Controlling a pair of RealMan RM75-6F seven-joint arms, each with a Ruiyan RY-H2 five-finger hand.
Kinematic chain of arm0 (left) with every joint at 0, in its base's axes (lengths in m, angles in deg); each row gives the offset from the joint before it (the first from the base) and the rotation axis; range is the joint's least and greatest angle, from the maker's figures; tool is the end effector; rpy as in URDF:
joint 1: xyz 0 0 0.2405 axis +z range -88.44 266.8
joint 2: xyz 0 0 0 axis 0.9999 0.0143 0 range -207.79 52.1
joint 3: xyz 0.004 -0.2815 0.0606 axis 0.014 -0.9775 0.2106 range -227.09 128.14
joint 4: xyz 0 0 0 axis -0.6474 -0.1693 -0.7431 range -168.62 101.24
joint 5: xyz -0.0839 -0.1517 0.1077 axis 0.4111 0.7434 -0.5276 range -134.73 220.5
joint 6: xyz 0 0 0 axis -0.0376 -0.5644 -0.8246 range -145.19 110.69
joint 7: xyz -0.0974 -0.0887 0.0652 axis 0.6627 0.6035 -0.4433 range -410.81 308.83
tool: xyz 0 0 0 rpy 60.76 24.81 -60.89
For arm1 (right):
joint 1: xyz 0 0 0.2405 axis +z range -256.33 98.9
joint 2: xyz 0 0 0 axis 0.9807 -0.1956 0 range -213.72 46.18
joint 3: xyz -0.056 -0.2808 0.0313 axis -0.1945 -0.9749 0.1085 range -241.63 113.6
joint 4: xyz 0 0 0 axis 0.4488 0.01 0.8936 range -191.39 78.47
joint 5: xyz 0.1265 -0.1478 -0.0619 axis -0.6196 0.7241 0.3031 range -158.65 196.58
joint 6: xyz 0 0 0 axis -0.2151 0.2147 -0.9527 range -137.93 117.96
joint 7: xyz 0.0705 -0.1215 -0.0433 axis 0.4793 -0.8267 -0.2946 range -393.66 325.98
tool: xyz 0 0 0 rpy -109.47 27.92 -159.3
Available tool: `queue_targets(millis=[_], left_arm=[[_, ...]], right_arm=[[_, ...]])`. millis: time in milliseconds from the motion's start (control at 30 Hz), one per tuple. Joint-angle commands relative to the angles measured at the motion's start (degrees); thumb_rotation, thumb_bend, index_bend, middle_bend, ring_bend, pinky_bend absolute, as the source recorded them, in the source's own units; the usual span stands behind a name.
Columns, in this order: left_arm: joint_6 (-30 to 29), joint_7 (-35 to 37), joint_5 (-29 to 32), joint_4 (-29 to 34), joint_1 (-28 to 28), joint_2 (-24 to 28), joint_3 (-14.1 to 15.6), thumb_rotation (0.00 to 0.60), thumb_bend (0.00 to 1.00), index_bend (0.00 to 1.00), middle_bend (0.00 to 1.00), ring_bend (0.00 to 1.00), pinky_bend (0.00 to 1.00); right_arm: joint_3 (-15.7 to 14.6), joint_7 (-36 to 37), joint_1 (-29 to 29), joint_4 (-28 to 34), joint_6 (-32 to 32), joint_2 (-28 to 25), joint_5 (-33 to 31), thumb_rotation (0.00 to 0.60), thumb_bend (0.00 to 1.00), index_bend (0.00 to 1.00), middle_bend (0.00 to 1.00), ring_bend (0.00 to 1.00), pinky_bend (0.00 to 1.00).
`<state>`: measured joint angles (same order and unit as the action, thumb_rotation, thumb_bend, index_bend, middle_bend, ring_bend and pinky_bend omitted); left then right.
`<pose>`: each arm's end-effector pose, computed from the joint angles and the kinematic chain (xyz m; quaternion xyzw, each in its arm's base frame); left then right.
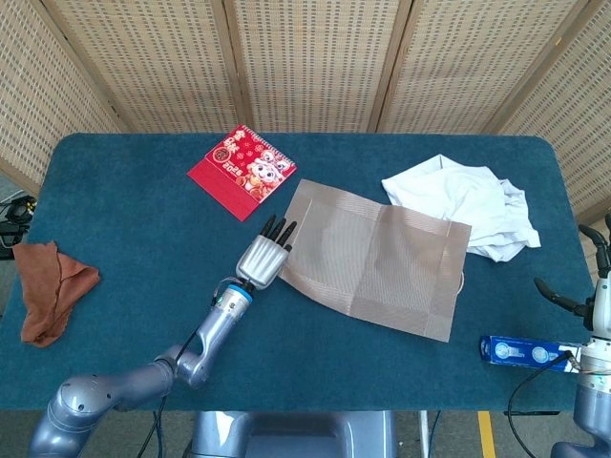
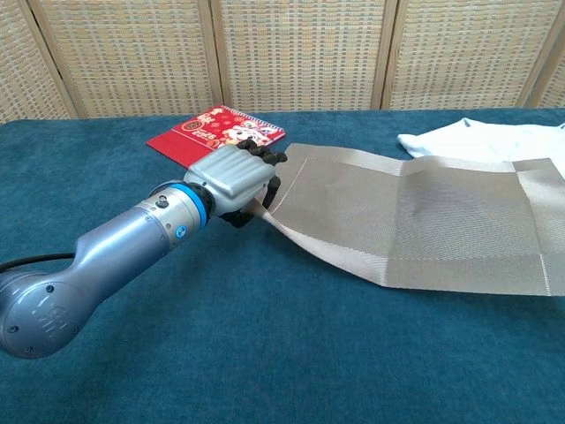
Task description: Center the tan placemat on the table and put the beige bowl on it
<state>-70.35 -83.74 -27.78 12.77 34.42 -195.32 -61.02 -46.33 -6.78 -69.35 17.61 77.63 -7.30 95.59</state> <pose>-0.1035 0.3991 -0.1395 -0.8102 -0.1620 -0.3161 0.4663 -0.3637 -0.2574 0.1925 0.3924 -0.4053 0.5924 0.5751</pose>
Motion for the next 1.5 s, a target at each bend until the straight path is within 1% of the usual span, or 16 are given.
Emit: queue_targets(millis=[33, 167, 400, 567, 733, 900, 1033, 1133, 1333, 1400, 1500], left_arm=[[-0.93, 0.48, -0.67, 0.11, 0.39, 0.08, 0.2, 0.6, 0.61, 0.69, 0.0, 0.0, 0.0], [-2.27, 0.95, -1.42, 0.88, 1.23, 0.77, 0.52, 0.6, 0.61, 0.75, 0.0, 0.0, 0.0], [-4.07, 1.2, -2.38, 3.3, 3.3, 2.95, 1.45, 0.6, 0.61, 0.78, 0.0, 0.0, 0.0], [-5.75, 1.1, -3.15, 6.23, 5.16, 5.22, 2.33, 0.6, 0.61, 0.78, 0.0, 0.0, 0.0], [-8.6, -0.62, -4.36, 12.58, 8.18, 9.46, 4.3, 0.6, 0.61, 0.78, 0.0, 0.0, 0.0], [-10.84, -5.99, -3.24, 24.74, 12.55, 16.32, 6.93, 0.6, 0.61, 0.78, 0.0, 0.0, 0.0], [-12.71, -10.55, -1.75, 31.94, 15.23, 19.55, 8.45, 0.6, 0.61, 0.78, 0.0, 0.0, 0.0], [-13.37, -13.49, 0.17, 36.4, 16.76, 21.14, 9.22, 0.6, 0.61, 0.78, 0.0, 0.0, 0.0], [-14.49, -17.12, 2.72, 43.11, 18.8, 23.19, 10.59, 0.6, 0.61, 0.78, 0.0, 0.0, 0.0], [-15.42, -18.54, 3.21, 46.37, 19.96, 24.09, 11.88, 0.6, 0.61, 0.78, 0.0, 0.0, 0.0], [-16.09, -19.95, 3.69, 48.56, 20.83, 24.49, 12.8, 0.6, 0.61, 0.78, 0.0, 0.0, 0.0]], right_arm=[[-0.05, -0.03, 0.0, 0.06, 0.0, -0.01, 0.08, 0.6, 0.25, 0.21, 0.0, 0.0, 0.0], [-0.09, -0.09, -0.05, 0.29, 0.3, -0.07, 0.36, 0.6, 0.25, 0.22, 0.0, 0.0, 0.0], [-0.26, -0.2, -0.23, 0.97, 1.03, -0.27, 1.04, 0.6, 0.25, 0.22, 0.0, 0.0, 0.0], [-0.53, -0.47, -0.29, 1.49, 1.4, -0.36, 1.62, 0.6, 0.25, 0.22, 0.0, 0.0, 0.0], [-0.85, -0.84, -0.33, 2.03, 1.89, -0.45, 2.36, 0.6, 0.25, 0.22, 0.0, 0.0, 0.0], [-1.11, -1.26, -0.45, 2.79, 2.75, -0.52, 3.18, 0.6, 0.25, 0.22, 0.0, 0.0, 0.0], [-1.5, -1.85, -0.47, 3.32, 3.2, -0.5, 3.92, 0.6, 0.25, 0.22, 0.0, 0.0, 0.0], [-1.83, -2.29, -0.5, 3.67, 3.49, -0.42, 4.43, 0.6, 0.25, 0.22, 0.0, 0.0, 0.0], [-2.32, -3.0, -0.55, 4.28, 4.19, -0.32, 5.42, 0.6, 0.25, 0.22, 0.0, 0.0, 0.0], [-2.79, -3.34, -0.59, 4.56, 4.56, -0.26, 6.21, 0.6, 0.25, 0.22, 0.0, 0.0, 0.0], [-3.11, -3.6, -0.67, 4.85, 4.77, -0.36, 6.65, 0.6, 0.25, 0.22, 0.0, 0.0, 0.0]])
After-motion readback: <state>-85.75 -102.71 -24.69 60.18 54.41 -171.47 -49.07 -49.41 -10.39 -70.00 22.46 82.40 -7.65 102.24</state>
